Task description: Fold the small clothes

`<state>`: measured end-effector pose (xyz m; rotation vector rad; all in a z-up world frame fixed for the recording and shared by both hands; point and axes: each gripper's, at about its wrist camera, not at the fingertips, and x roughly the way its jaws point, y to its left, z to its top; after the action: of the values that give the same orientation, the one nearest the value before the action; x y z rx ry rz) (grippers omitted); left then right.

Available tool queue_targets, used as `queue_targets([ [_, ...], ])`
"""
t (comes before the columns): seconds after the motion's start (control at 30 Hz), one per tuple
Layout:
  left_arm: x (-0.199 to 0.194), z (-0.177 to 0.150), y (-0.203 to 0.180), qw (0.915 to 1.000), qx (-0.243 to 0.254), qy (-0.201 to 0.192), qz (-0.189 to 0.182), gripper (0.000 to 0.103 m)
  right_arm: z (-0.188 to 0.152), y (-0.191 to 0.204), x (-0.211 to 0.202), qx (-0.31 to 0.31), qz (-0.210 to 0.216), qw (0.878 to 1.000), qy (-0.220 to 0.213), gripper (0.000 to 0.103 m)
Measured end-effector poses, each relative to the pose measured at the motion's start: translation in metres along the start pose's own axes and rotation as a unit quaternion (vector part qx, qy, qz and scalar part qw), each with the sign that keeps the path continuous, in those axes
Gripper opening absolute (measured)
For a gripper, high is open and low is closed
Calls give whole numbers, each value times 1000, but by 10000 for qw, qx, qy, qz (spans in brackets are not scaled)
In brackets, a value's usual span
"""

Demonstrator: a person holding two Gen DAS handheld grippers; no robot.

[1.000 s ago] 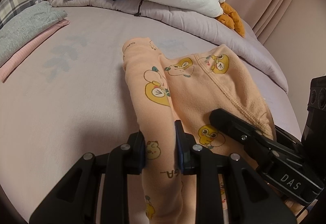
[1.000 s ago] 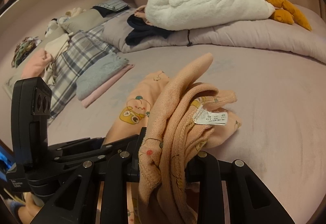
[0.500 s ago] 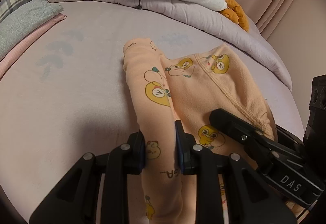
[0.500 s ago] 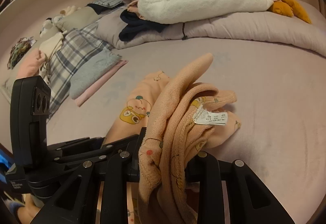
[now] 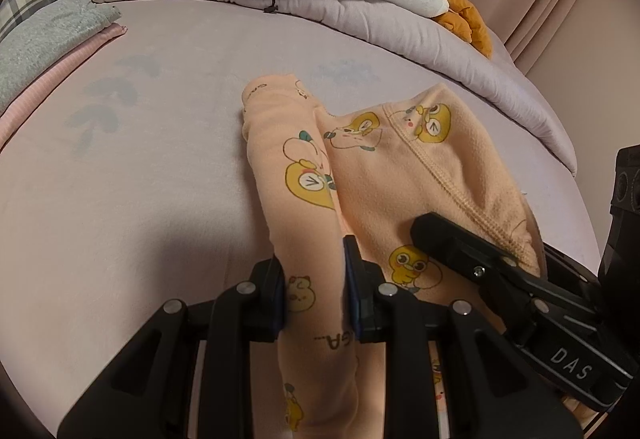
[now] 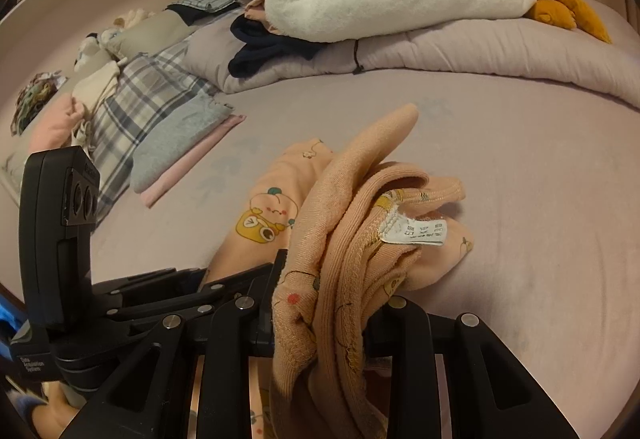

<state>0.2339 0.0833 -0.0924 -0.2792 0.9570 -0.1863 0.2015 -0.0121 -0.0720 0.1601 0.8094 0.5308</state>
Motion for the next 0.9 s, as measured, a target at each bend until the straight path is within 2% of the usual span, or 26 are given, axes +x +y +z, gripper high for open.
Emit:
queue_targets([
  [0.63, 10, -2, 3, 9999, -34, 95, 120, 25, 1, -5, 10, 36, -54, 9999, 153, 31],
  [0.9, 12, -3, 6, 9997, -90, 138, 151, 25, -3, -20, 14, 396, -66, 9987, 299, 31],
])
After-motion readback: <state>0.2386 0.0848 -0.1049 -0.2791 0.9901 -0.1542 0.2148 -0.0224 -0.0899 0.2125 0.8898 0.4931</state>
